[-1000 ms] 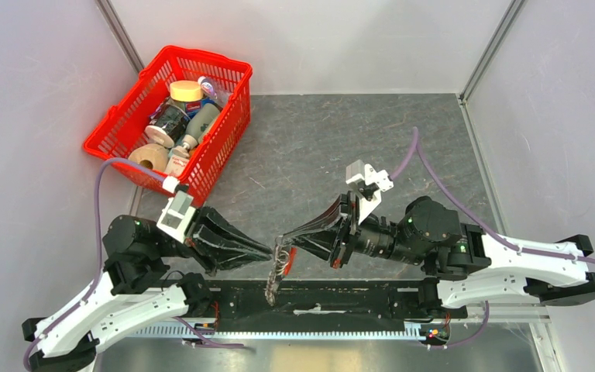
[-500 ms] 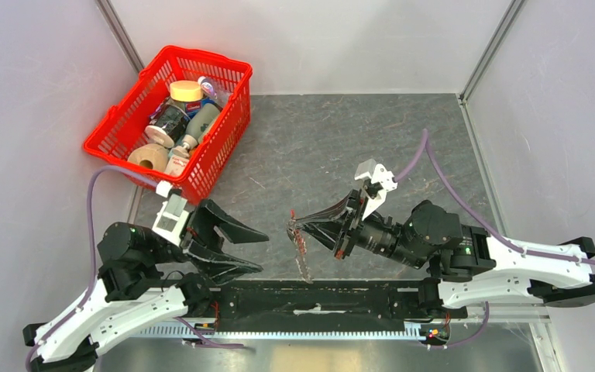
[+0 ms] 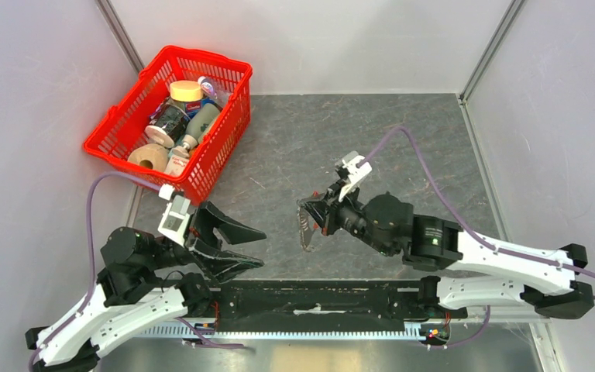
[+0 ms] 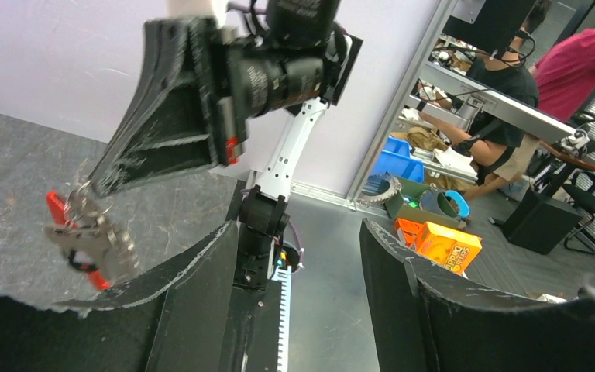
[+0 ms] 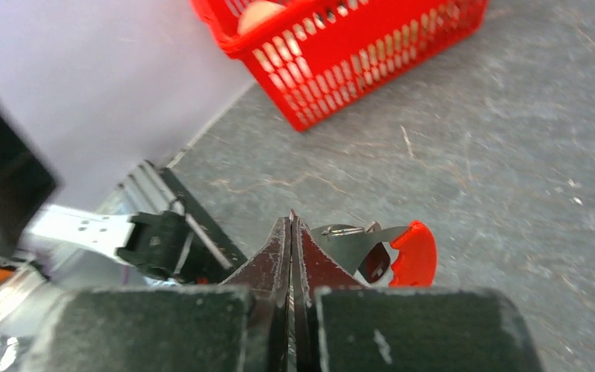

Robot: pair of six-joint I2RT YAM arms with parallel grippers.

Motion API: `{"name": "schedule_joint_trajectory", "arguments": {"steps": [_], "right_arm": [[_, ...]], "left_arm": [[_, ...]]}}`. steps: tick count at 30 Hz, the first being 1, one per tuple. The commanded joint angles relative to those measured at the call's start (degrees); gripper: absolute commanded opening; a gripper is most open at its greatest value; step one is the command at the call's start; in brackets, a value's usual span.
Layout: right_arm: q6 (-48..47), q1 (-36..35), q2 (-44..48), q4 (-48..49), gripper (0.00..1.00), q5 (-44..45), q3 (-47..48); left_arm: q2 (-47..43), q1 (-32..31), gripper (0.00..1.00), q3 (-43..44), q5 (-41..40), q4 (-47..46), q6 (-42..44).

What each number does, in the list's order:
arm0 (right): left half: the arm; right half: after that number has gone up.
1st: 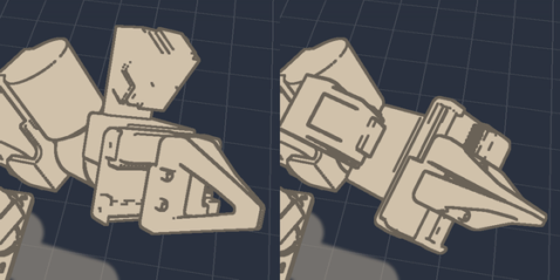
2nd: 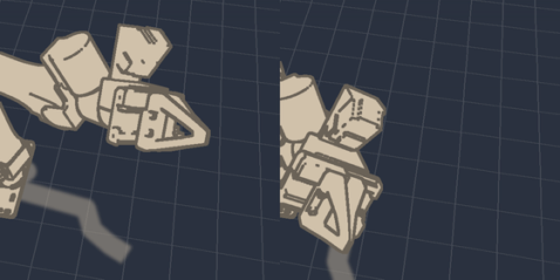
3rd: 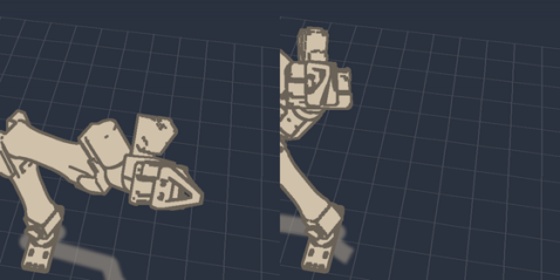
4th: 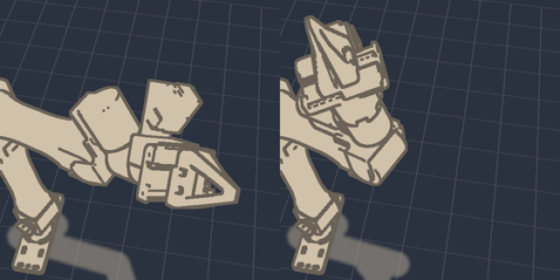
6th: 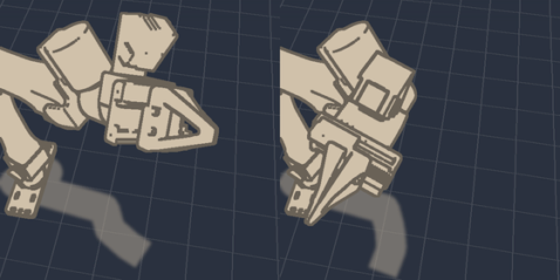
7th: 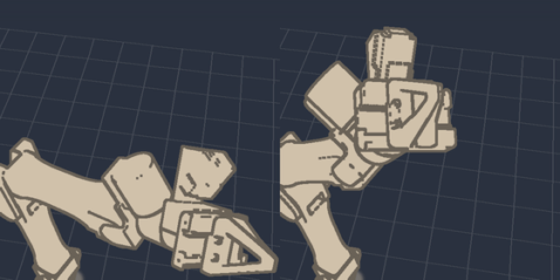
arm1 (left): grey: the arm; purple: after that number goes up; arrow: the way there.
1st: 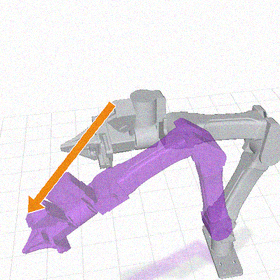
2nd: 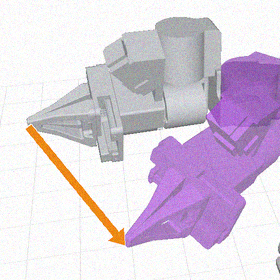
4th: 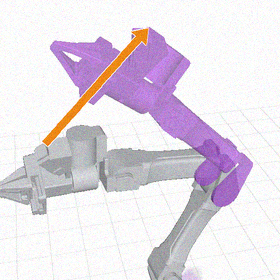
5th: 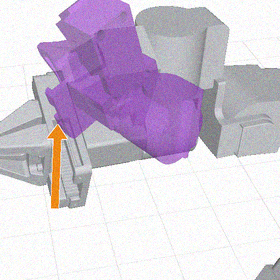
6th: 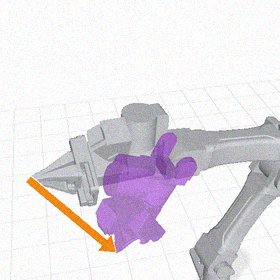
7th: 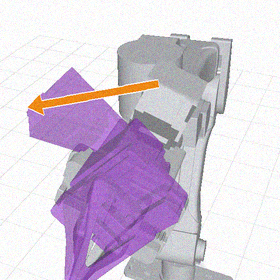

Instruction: Put the keys on the keyring

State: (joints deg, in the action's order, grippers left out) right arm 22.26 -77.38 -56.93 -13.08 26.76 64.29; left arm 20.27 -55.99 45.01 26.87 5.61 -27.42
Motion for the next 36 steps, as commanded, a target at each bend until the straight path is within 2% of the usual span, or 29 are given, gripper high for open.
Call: {"name": "schedule_joint_trajectory", "arguments": {"steps": [1, 9, 25, 36], "right_arm": [[4.5, 5.3, -2.2, 0.9, 0.0, -2.8, -2.8], [10.3, 12.9, -4.4, 4.2, 0.0, -5.7, -10.5], [18.7, 16.4, -5.0, 5.2, 0.0, -7.8, -20.5], [22.3, 20.6, -7.3, 4.3, 0.0, -7.1, -22.5]], "left_arm": [[-1.6, 0.0, 0.66, -0.4, -2.1, 0.8, 0.8], [-3.0, 0.0, 0.66, -1.5, -2.8, 1.2, 0.2], [-2.7, 0.0, 0.66, -1.5, -3.2, 0.7, -1.1], [-1.8, 0.1, 0.66, -1.4, -3.5, 0.3, -1.4]]}}
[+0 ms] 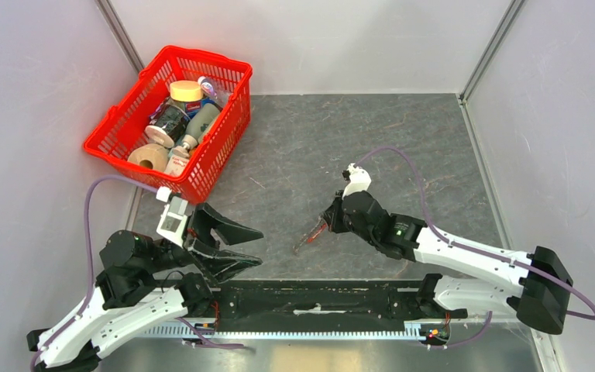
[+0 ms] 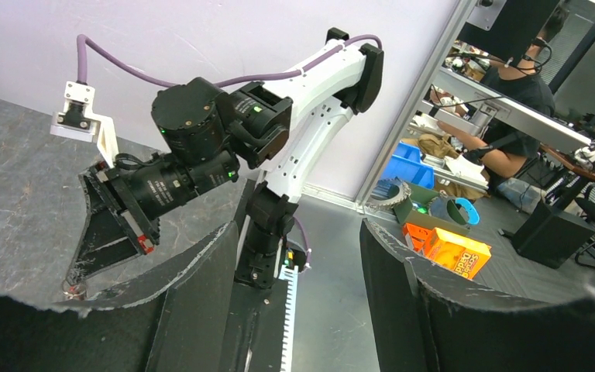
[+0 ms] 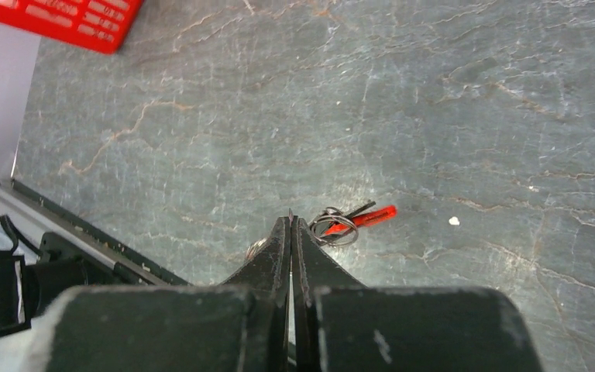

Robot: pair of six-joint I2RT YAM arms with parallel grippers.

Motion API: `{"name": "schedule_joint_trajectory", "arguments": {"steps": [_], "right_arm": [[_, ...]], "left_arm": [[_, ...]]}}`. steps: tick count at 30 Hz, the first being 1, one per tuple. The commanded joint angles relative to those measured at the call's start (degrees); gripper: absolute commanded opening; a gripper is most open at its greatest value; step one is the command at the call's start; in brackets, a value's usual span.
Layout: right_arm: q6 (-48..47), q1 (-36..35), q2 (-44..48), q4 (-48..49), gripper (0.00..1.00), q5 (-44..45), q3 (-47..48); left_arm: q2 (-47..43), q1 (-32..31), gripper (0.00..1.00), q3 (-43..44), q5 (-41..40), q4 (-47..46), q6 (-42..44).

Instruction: Put the keys on the keyring

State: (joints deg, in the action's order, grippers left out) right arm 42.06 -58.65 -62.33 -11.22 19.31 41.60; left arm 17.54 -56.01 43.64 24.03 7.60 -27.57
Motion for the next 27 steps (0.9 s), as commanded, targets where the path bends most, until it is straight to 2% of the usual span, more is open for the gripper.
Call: {"name": "schedule_joint_trajectory", "arguments": {"steps": [1, 9, 11, 13, 16, 21, 27], "right_arm": [[2.5, 2.3, -2.7, 2.5, 0.0, 0.2, 0.5], [2.5, 5.7, -10.0, 6.4, 0.0, -2.2, 1.0], [2.7, 6.4, -11.0, 7.2, 0.03, -2.2, 0.6], [2.8, 7.0, -11.6, 8.1, 0.09, -2.4, 0.0], [3.1, 8.1, -12.2, 8.5, 0.28, -2.5, -0.5], [2.1, 9.8, -11.2, 7.6, 0.47, -2.1, -0.6], [-0.9, 10.1, -6.4, 3.6, 0.56, -1.4, 0.8]], "left_arm": [[0.9, 0.1, 0.66, -0.1, -0.7, -1.7, -1.3], [0.8, 0.1, 0.66, -0.6, -1.0, -1.5, -1.3], [0.6, 0.1, 0.66, -0.6, -1.3, -1.1, -1.0], [0.5, 0.1, 0.66, -0.6, -1.5, -0.7, -0.9], [0.3, 0.1, 0.66, -0.6, -1.7, -0.4, -0.7], [0.7, 0.1, 0.66, -0.6, -1.6, -0.5, -0.7], [0.4, 0.0, 0.66, -0.5, -2.0, -0.1, -0.5]]}}
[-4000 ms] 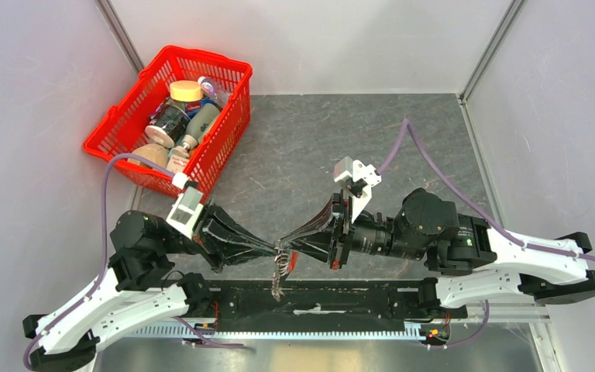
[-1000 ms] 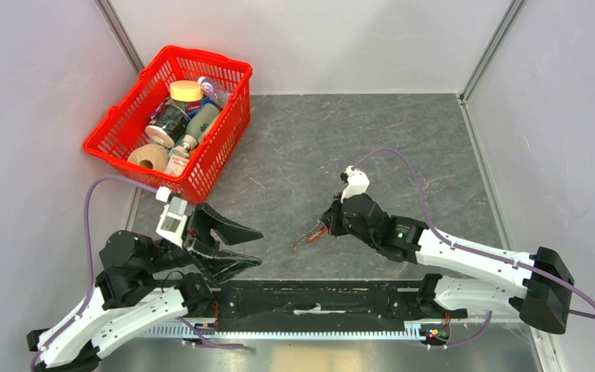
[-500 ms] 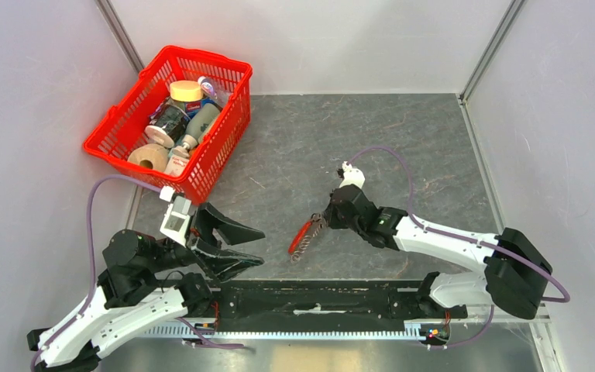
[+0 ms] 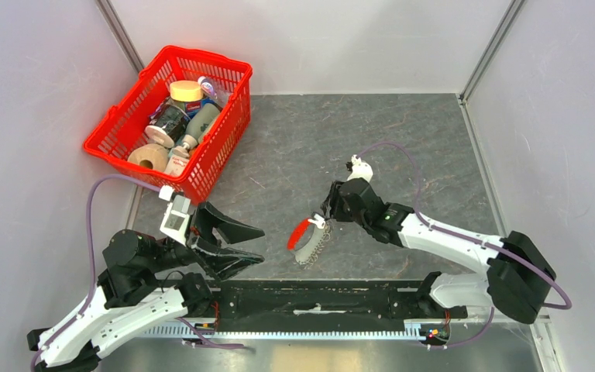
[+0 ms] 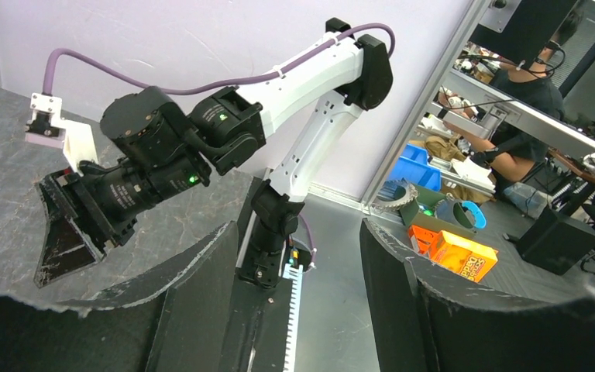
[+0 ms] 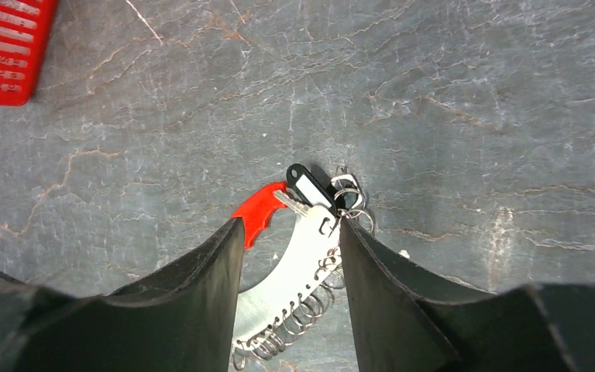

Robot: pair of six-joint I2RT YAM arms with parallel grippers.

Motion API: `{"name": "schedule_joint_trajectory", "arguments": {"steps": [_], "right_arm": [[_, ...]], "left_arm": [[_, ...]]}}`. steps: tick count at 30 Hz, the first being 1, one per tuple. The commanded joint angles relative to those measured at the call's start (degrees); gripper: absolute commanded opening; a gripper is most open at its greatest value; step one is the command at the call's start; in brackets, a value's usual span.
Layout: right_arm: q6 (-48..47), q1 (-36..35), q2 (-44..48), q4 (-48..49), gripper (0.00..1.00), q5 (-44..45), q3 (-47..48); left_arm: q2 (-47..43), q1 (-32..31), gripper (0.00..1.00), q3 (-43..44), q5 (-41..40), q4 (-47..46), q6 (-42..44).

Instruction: Put the keys on the keyring

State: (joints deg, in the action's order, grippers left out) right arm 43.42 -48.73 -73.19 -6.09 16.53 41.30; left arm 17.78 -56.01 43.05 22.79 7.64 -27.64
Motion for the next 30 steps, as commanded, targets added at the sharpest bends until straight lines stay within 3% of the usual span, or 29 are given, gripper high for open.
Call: {"name": "schedule_joint_trajectory", "arguments": {"steps": [1, 4, 8, 12, 13, 22, 30], "right_arm": [[-2.8, 0.2, 5.7, -2.0, 0.57, 1.4, 1.1], [-4.6, 0.2, 9.2, -2.7, 0.61, 1.7, 0.7], [-6.2, 0.4, 14.3, -3.8, 0.78, 1.9, 0.1], [-7.7, 0.4, 17.8, -7.4, 0.93, 1.6, 1.3], [-8.0, 0.4, 18.6, -8.7, 0.97, 1.6, 1.8], [-6.2, 0.4, 27.7, -17.7, 0.97, 5.8, 4.7], [-11.4, 0.4, 35.9, -27.9, 0.97, 12.0, 9.8]], "left_arm": [[0.1, 0.1, 0.66, 0.1, -0.9, 0.2, -0.3], [0.1, 0.2, 0.66, 0.2, -1.4, 0.8, -0.1], [0.7, 0.1, 0.68, 1.3, -3.4, 3.5, 0.5], [1.4, 0.1, 0.74, 2.3, -5.5, 5.8, 0.9], [1.6, 0.1, 0.8, 2.5, -5.9, 6.0, 1.0], [3.5, 0.1, 0.86, 4.0, -12.3, 9.3, 1.2], [4.2, 0.1, 0.87, 5.4, -21.2, 14.2, 1.6]]}}
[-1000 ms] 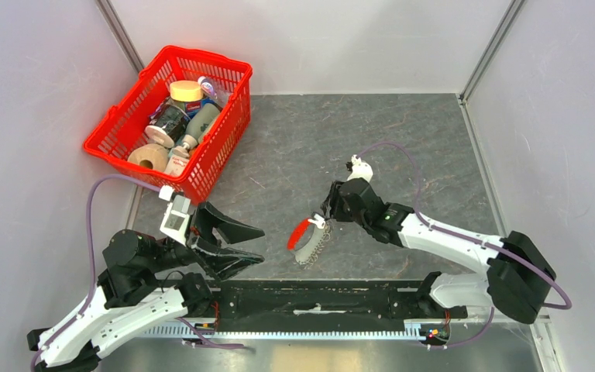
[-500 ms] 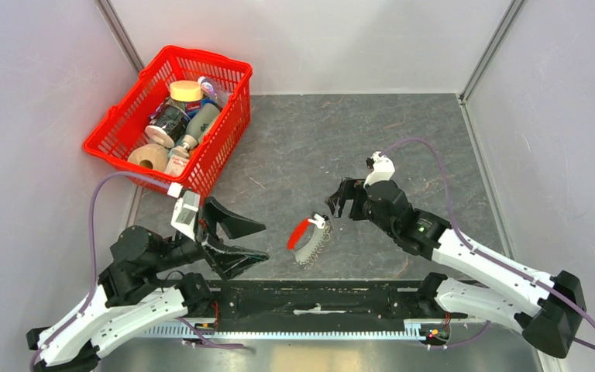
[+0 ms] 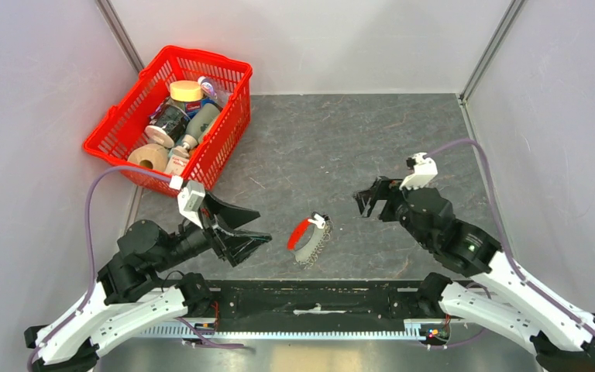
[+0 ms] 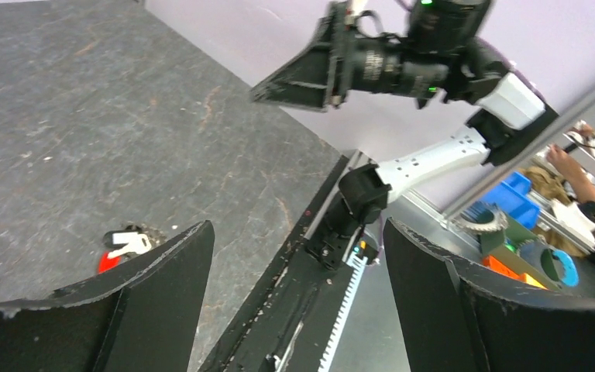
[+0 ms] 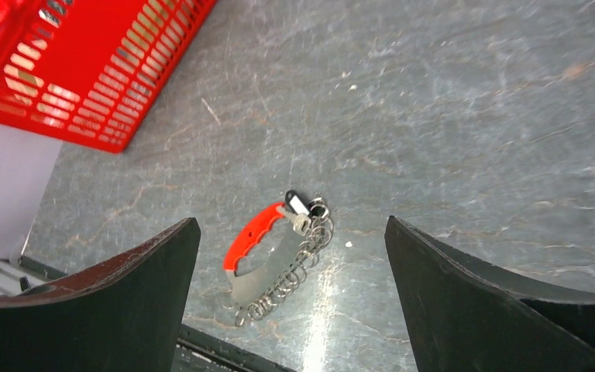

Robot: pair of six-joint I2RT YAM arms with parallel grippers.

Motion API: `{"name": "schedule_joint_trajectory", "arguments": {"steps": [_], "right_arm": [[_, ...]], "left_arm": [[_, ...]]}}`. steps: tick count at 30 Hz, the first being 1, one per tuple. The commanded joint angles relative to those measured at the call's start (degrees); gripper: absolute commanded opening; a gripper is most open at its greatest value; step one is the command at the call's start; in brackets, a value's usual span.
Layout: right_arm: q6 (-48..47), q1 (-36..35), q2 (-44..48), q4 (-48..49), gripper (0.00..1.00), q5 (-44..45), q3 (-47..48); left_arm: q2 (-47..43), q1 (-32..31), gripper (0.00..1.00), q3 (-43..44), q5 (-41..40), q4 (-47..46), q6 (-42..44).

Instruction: Put the keys on the keyring

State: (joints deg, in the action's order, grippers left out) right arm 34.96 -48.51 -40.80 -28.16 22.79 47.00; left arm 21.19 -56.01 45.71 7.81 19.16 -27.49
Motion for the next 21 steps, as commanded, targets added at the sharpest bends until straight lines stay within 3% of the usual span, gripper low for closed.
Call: {"name": "schedule_joint_trajectory", "arguments": {"steps": [1, 10, 21], "right_arm": [[-3.6, 0.2, 4.3, -6.8, 0.97, 6.6, 4.6], [-4.0, 0.2, 5.8, -11.9, 0.97, 9.6, 8.5], [-3.1, 0.2, -0.4, -13.0, 0.97, 9.4, 11.6]], "left_arm": [[0.8, 0.1, 0.87, 2.8, -7.2, 3.2, 1.8], [2.1, 0.2, 0.87, 3.6, -11.6, 3.8, 2.9], [2.6, 0.0, 0.87, 4.5, -12.3, 4.8, 2.5]]}}
